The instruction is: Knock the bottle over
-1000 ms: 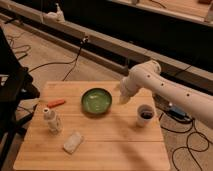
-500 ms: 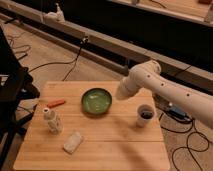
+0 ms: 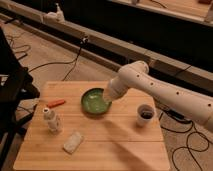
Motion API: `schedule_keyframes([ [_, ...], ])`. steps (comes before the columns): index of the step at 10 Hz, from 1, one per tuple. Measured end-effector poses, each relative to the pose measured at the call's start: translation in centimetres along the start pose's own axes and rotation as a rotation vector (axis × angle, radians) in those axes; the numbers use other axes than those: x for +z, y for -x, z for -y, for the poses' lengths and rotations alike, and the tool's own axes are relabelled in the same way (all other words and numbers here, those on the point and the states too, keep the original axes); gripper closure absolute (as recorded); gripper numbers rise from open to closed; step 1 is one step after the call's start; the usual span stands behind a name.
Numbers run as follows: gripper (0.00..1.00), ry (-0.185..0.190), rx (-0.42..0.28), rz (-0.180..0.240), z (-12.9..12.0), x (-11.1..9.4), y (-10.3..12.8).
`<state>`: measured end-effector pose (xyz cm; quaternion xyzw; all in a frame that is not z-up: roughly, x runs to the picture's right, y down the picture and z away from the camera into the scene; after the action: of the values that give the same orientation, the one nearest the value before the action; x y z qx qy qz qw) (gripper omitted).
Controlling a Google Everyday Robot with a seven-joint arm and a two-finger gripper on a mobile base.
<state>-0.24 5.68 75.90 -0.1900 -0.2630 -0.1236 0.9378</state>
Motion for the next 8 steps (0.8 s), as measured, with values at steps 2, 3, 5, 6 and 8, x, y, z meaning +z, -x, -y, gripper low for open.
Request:
schedule_keyframes([
  [2, 1.00, 0.037, -0.095, 0.112, 0.2, 2.3, 5.4],
  [3, 1.00, 0.052, -0.146, 0.183, 0.5, 3.4, 9.0],
  [5, 1.00, 0.085, -0.251, 0.310, 0.5, 4.7, 15.2],
  [6, 1.00, 0.090, -0.268, 0.330, 0.4, 4.8, 16.1],
  [8, 1.00, 0.089, -0.267, 0.332, 0.4, 4.8, 16.1],
])
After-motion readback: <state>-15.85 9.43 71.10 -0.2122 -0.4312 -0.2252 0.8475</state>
